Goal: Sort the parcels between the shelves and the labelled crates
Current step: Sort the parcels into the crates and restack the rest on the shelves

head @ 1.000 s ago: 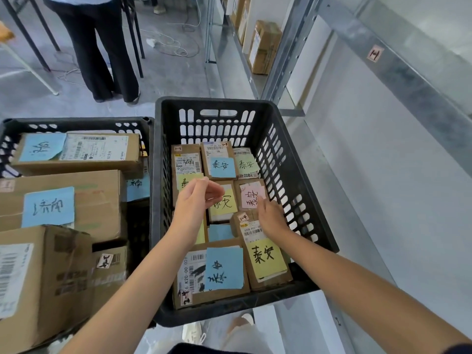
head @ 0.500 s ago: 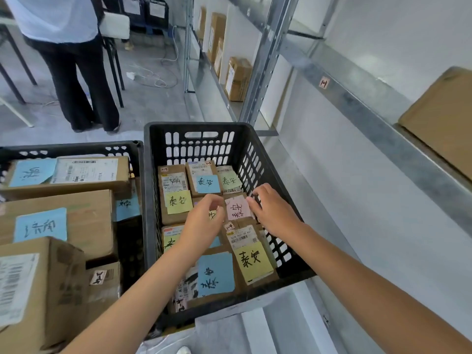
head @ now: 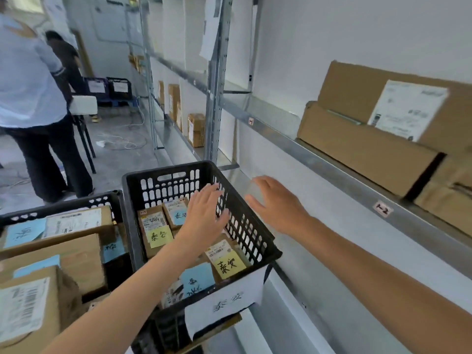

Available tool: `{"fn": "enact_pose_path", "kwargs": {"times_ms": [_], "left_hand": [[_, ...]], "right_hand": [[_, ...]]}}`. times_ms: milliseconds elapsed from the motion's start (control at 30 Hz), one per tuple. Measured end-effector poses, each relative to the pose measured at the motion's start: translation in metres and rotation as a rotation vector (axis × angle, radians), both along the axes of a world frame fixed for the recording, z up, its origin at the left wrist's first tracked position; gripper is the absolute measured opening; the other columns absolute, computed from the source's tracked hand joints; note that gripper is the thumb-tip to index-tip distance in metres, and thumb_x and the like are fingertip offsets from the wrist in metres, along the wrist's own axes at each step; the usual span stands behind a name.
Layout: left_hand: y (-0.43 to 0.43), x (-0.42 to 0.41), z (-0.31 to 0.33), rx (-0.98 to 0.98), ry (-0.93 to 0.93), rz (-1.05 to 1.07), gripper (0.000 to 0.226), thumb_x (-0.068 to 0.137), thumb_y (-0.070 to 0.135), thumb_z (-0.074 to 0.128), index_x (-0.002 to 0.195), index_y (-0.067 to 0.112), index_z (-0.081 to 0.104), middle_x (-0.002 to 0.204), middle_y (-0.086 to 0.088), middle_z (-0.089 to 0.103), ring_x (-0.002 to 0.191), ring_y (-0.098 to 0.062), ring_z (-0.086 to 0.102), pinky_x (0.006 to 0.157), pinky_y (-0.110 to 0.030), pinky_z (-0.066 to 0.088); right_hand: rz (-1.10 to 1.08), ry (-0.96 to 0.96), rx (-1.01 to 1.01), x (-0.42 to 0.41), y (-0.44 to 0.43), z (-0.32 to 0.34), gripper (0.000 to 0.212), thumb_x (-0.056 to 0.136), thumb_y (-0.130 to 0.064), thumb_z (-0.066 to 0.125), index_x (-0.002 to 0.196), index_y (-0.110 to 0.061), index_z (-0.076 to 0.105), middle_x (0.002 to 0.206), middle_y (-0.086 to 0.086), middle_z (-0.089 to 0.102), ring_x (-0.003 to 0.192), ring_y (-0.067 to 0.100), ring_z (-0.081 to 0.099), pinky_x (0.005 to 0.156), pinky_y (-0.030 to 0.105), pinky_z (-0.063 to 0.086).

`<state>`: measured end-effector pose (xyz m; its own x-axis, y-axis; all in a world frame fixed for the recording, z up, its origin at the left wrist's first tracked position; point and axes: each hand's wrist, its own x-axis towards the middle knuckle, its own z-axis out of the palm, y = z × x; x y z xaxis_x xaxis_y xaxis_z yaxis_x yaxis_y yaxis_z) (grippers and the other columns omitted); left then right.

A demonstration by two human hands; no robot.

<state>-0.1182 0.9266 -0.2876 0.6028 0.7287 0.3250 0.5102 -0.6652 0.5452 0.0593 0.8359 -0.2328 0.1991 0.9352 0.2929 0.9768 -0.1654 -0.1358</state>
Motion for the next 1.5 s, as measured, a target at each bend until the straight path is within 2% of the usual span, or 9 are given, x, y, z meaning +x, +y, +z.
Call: {"fn": "enact_pose_path", "kwargs": {"times_ms": [233,367,533,667,833,1133,1267,1400,1500], "left_hand": [[-0.051,-0.004,0.046,0.129,-0.043,-0.125,0.058,0.1,0.039,0.049,0.151,0.022,0.03,0.161,0.005,0.022,0.15,-0.013,0.012,0.12,-0.032,0.003],[-0.085,0.007,0.086,0.232,-0.062,-0.261,0.056,0.099,0.035,0.052,0.149,0.017,0.036,0.16,0.001,0.027,0.149,-0.018,0.019,0.119,-0.033,0.008],[-0.122,0.033,0.153,0.402,-0.194,-0.388,0.048,0.097,0.019,0.059,0.141,0.001,0.047,0.15,-0.015,0.043,0.14,-0.031,0.036,0.117,-0.034,0.021],[-0.141,0.052,0.195,0.37,-0.278,-0.409,0.045,0.096,0.014,0.059,0.137,-0.001,0.049,0.143,-0.017,0.048,0.134,-0.033,0.041,0.112,-0.035,0.027],[-0.156,0.078,0.219,0.364,-0.2,-0.453,0.049,0.096,0.02,0.054,0.141,0.003,0.045,0.138,-0.017,0.052,0.128,-0.035,0.043,0.111,-0.043,0.029],[-0.105,0.118,0.236,0.081,-0.217,-0.356,0.05,0.098,0.023,0.053,0.143,0.004,0.042,0.143,-0.016,0.045,0.131,-0.032,0.041,0.108,-0.039,0.034],[-0.073,0.146,0.246,-0.056,-0.202,-0.334,0.04,0.092,0.022,0.051,0.126,0.001,0.053,0.122,-0.019,0.058,0.112,-0.037,0.056,0.095,-0.046,0.049],[-0.048,0.164,0.255,-0.377,-0.409,-0.285,0.061,0.1,0.031,0.048,0.15,0.004,0.027,0.149,-0.016,0.042,0.133,-0.034,0.045,0.11,-0.043,0.038],[-0.03,0.179,0.26,-0.636,-0.475,-0.265,0.067,0.103,0.047,0.037,0.156,0.012,0.016,0.156,-0.013,0.035,0.139,-0.033,0.039,0.114,-0.043,0.031]], "right_hand": [[-0.09,-0.031,0.148,-0.021,-0.078,0.07,0.056,0.103,-0.047,0.039,0.149,-0.016,0.035,0.153,0.003,0.04,0.14,0.019,0.037,0.11,0.036,0.036],[-0.224,-0.077,0.289,-0.026,-0.134,0.116,0.048,0.104,-0.041,0.042,0.139,-0.01,0.044,0.138,0.01,0.051,0.125,0.027,0.047,0.097,0.037,0.04],[-0.345,-0.132,0.437,-0.027,-0.201,0.16,0.044,0.104,-0.036,0.044,0.14,-0.011,0.046,0.14,0.008,0.051,0.126,0.026,0.049,0.095,0.037,0.044],[-0.436,-0.08,0.439,-0.023,-0.236,0.179,0.048,0.104,-0.038,0.041,0.144,-0.011,0.042,0.142,0.009,0.049,0.129,0.026,0.047,0.102,0.043,0.044],[-0.547,0.007,0.417,-0.011,-0.253,0.189,0.057,0.105,-0.042,0.036,0.153,-0.01,0.03,0.155,0.008,0.035,0.141,0.025,0.036,0.111,0.044,0.037],[-0.662,0.238,0.388,0.028,-0.224,0.198,0.071,0.104,-0.052,0.03,0.158,-0.009,0.013,0.165,0.009,0.017,0.15,0.025,0.02,0.119,0.04,0.021],[-0.685,0.346,0.391,0.043,-0.207,0.203,0.073,0.103,-0.056,0.029,0.158,-0.01,0.017,0.164,0.009,0.022,0.149,0.026,0.025,0.118,0.039,0.023],[-0.65,0.456,0.455,0.052,-0.195,0.208,0.06,0.102,-0.058,0.028,0.141,-0.016,0.045,0.136,0.004,0.056,0.117,0.021,0.055,0.096,0.037,0.045],[-0.62,0.544,0.503,0.053,-0.189,0.209,0.068,0.099,-0.066,0.024,0.143,-0.018,0.043,0.131,0.0,0.058,0.106,0.015,0.054,0.082,0.03,0.039]]}}
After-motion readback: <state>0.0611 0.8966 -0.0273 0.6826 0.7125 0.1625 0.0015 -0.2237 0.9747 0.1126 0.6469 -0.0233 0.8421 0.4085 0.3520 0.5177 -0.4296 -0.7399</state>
